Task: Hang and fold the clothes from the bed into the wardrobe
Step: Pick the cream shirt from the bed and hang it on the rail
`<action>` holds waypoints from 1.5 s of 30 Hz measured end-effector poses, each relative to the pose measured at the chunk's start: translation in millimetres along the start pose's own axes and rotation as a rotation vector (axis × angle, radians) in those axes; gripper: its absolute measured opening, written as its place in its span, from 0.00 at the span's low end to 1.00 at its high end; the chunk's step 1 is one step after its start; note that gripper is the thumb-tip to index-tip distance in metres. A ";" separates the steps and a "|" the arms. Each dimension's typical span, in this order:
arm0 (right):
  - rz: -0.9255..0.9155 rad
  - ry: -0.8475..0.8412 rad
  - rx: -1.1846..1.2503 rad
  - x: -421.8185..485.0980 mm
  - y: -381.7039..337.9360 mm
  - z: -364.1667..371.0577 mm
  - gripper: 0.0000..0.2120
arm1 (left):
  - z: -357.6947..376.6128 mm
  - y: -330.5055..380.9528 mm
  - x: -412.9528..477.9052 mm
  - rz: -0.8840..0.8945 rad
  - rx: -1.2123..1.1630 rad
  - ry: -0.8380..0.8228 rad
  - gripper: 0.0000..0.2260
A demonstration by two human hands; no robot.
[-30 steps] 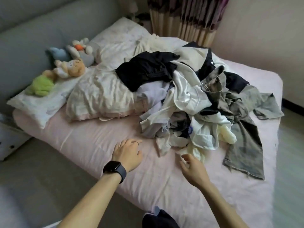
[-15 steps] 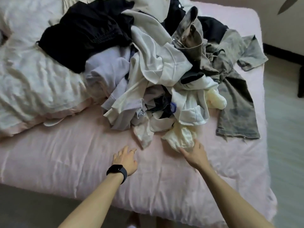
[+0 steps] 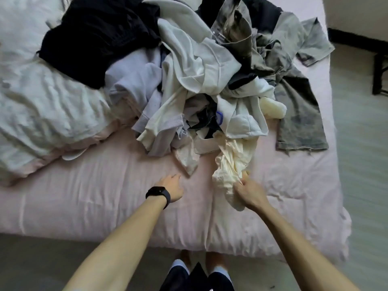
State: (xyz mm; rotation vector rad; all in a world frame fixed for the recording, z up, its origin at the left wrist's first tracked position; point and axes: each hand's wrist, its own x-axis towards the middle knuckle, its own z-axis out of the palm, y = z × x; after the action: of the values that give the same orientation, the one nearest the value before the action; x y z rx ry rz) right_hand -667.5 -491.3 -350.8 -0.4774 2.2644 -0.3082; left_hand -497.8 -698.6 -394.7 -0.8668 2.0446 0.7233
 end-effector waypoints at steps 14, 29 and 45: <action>-0.192 -0.069 0.341 -193.4 -9.2 -131.9 0.10 | -39.3 91.9 -162.1 0.589 0.079 0.225 0.13; -0.231 0.499 0.070 -170.4 48.8 -183.3 0.18 | -90.1 70.4 -223.0 0.350 0.157 0.395 0.13; -0.538 0.160 -0.121 -125.2 12.4 -198.5 0.13 | -86.5 70.2 -298.3 0.232 -0.846 0.620 0.13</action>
State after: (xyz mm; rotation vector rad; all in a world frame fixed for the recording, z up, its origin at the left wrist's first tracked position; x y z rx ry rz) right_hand -741.0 -412.5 -141.9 -1.1653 2.2822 -0.4933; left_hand -452.9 -621.7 -89.0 -1.4682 2.4035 1.6833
